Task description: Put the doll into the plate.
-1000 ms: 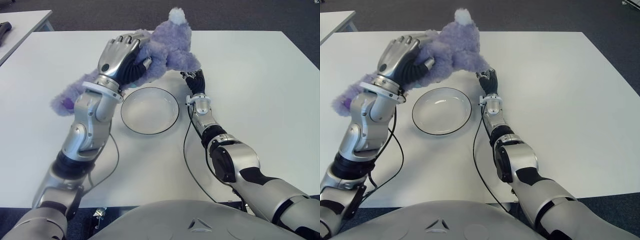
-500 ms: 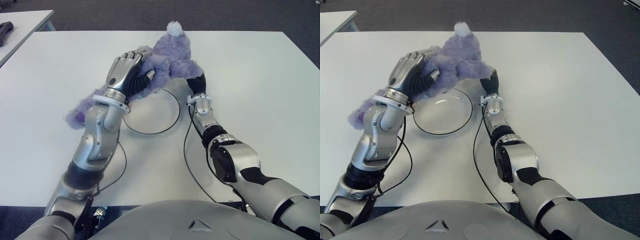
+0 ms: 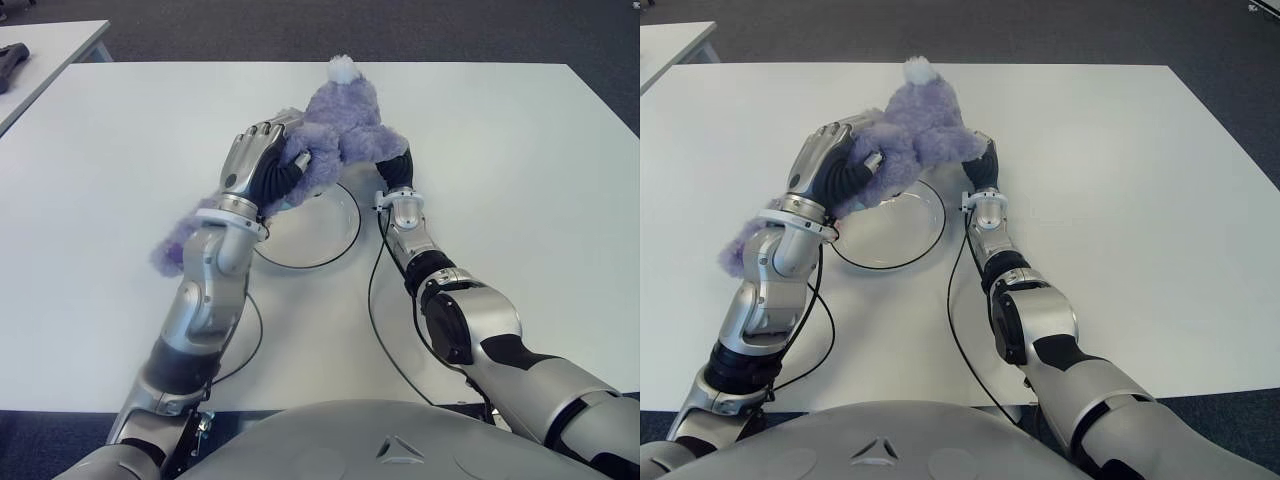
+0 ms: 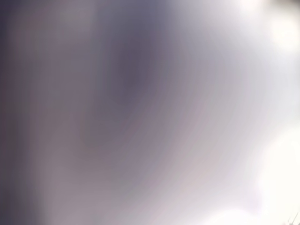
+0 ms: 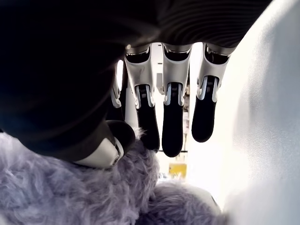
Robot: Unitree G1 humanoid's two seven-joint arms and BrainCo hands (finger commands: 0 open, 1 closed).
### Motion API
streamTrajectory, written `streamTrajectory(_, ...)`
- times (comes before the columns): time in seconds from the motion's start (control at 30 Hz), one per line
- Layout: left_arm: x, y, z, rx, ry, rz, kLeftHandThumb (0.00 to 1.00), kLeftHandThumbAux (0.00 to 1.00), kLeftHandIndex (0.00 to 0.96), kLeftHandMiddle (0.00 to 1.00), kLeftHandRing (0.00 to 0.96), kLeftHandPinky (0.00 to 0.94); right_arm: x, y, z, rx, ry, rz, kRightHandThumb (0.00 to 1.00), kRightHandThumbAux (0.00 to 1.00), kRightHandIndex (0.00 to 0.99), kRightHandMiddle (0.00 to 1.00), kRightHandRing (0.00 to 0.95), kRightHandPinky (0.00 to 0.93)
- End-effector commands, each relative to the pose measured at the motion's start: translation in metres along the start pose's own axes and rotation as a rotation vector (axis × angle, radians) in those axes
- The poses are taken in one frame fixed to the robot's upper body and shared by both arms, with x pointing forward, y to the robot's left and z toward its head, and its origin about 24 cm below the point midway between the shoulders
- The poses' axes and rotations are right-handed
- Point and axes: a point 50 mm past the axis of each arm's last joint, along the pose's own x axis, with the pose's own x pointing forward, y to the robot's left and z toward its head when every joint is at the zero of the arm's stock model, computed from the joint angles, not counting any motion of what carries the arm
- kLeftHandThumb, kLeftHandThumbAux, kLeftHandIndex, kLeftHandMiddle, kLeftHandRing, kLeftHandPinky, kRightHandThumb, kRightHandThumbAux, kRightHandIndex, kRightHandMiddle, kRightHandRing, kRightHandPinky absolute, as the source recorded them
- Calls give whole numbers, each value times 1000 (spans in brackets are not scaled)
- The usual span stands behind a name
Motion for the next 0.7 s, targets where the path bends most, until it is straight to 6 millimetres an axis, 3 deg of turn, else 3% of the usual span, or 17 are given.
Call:
streamTrajectory(0.03,-12,-25,-12,-54,58,-35,746,695,442,848,849,835,-73,-10,-94,-47,404,-4,693,738,414,371,360,336)
streamTrajectory(0.4,-21,-52,-32,-72,124,-3,747,694,443,856,854,843,-73,-11,-94,-45,402,-5,693,736,415,373,366,348)
streamTrajectory(0.7,-30,-60,-35,-93,147,15,748,693,443,840,846,833,-74,-12,-94,-50,403,-5,694,737,414,374,369,351)
